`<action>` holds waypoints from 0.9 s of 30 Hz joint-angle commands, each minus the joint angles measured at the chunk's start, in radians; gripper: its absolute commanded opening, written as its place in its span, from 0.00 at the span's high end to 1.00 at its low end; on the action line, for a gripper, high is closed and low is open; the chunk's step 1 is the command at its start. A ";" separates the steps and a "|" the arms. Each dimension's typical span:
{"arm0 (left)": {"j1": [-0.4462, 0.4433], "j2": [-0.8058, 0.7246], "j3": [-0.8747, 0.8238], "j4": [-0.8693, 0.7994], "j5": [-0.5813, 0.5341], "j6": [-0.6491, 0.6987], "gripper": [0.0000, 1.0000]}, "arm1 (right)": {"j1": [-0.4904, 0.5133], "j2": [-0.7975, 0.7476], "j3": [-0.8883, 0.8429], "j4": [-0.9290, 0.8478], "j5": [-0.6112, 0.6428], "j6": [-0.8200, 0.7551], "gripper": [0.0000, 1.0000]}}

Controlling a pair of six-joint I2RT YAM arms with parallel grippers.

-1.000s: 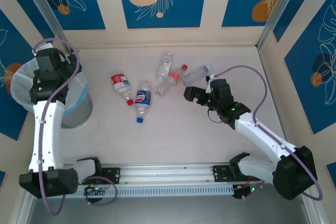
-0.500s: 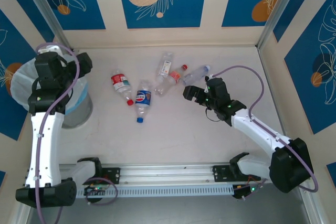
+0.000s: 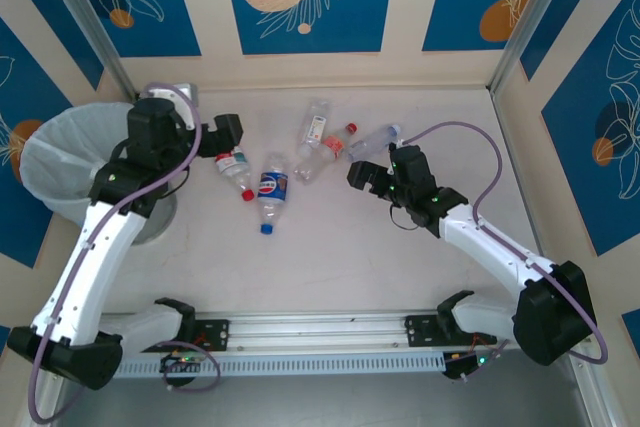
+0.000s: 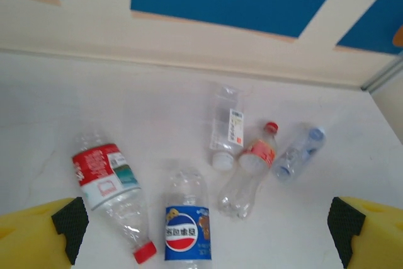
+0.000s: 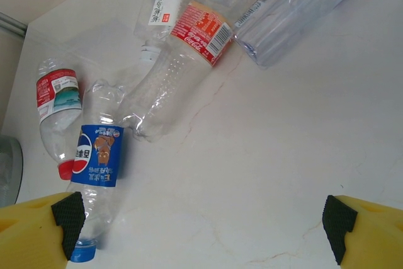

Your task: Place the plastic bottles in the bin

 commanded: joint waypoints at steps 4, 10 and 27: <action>-0.068 0.113 -0.058 -0.036 -0.182 -0.144 0.01 | 0.019 0.013 0.034 -0.032 0.002 -0.006 0.01; -0.076 0.195 -0.164 0.044 -0.243 -0.306 0.01 | 0.027 0.007 0.032 -0.057 0.019 -0.003 0.01; -0.062 0.683 0.118 -0.104 -0.475 -0.301 0.01 | 0.058 -0.027 0.028 -0.103 0.025 -0.052 0.01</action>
